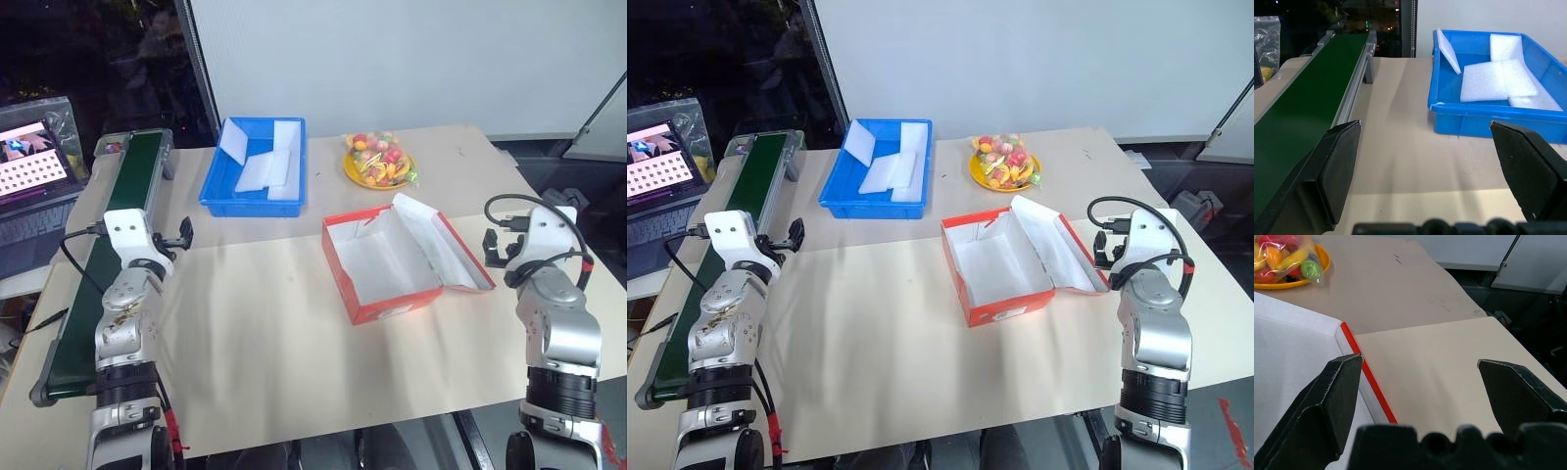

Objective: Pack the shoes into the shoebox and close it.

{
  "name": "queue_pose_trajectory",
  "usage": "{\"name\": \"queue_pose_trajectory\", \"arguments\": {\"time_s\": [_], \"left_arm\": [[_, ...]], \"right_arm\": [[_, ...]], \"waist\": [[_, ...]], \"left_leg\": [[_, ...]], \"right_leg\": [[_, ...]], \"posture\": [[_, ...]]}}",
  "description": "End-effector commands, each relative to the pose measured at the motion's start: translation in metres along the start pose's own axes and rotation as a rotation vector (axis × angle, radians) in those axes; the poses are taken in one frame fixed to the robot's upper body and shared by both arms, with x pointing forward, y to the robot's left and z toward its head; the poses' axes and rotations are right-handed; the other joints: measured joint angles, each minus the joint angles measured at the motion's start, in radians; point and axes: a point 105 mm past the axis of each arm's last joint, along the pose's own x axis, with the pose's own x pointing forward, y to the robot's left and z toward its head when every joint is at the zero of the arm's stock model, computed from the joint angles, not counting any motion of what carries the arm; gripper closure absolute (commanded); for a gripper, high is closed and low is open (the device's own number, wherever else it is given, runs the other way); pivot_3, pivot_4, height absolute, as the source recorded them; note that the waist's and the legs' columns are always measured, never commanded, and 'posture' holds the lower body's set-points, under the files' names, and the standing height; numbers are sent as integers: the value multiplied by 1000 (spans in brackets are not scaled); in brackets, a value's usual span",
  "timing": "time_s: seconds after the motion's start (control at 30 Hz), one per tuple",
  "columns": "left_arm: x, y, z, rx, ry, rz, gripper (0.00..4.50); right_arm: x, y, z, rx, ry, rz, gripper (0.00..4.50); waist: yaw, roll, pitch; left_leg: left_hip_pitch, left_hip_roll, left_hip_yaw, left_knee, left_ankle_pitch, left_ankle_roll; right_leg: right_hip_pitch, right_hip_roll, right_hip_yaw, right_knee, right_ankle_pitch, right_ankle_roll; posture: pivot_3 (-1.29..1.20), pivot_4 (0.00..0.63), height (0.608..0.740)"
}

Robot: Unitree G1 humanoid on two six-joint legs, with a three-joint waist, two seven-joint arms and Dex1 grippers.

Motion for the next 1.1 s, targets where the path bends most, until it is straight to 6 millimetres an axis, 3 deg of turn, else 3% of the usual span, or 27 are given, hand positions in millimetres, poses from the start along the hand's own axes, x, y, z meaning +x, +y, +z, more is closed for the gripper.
{"name": "queue_pose_trajectory", "arguments": {"time_s": [0.03,0.07,0.1,0.13,0.23,0.3,0.6,0.73,0.8,0.93,1.1], "left_arm": [[1,-5,15,28,-55,-26,0],[-1,-8,15,22,-58,-33,0],[-2,-9,15,19,-59,-37,0],[-3,-9,15,17,-60,-38,0],[-6,-10,14,18,-57,-43,0],[-10,-11,15,22,-55,-55,0],[-43,22,24,93,-38,-5,0],[-57,64,31,140,-11,92,0],[-60,76,34,140,-9,126,0],[-64,118,22,62,110,273,0],[-61,110,11,83,211,213,0]], "right_arm": [[-11,36,37,22,-116,206,70],[-27,75,58,41,-176,444,70],[-57,117,73,28,-220,722,70],[-80,140,79,11,-236,904,70],[-138,177,72,-89,-209,1281,70],[-157,187,67,-113,-193,1411,70],[-148,197,62,-124,-209,1401,70],[-147,200,62,-99,-222,1409,70],[-147,201,63,-85,-228,1413,70],[-149,207,61,-89,-237,1429,70],[-146,209,60,-99,-241,1418,70]], "waist": [[0,0,0],[-1,0,0],[-7,0,0],[-15,1,1],[-21,0,1],[-11,-3,0],[3,-5,2],[-2,-5,2],[-1,-5,2],[1,-5,2],[4,-5,2]], "left_leg": [[0,0,0,0,0,0],[0,0,0,0,0,0],[0,0,0,0,0,0],[0,0,0,0,0,0],[1,3,-1,0,-1,-2],[1,3,-4,0,-3,-2],[1,1,-4,0,-6,-1],[2,2,-4,0,-6,-2],[2,2,-4,0,-6,-2],[3,2,-4,0,-6,-2],[3,1,-4,0,-6,-2]], "right_leg": [[0,0,0,0,0,0],[0,0,0,0,0,0],[0,0,0,0,0,0],[-1,1,3,0,0,0],[-1,6,5,0,0,0],[0,7,2,-1,0,0],[0,6,2,-2,0,0],[-1,6,2,-3,0,0],[-2,7,2,-3,0,0],[-1,7,2,-3,0,0],[-1,7,2,-2,0,0]], "posture": [[0,150,723],[0,150,723],[0,150,723],[0,150,723],[0,150,723],[0,150,723],[0,150,723],[0,150,723],[0,150,723],[0,150,723],[0,150,723]]}}
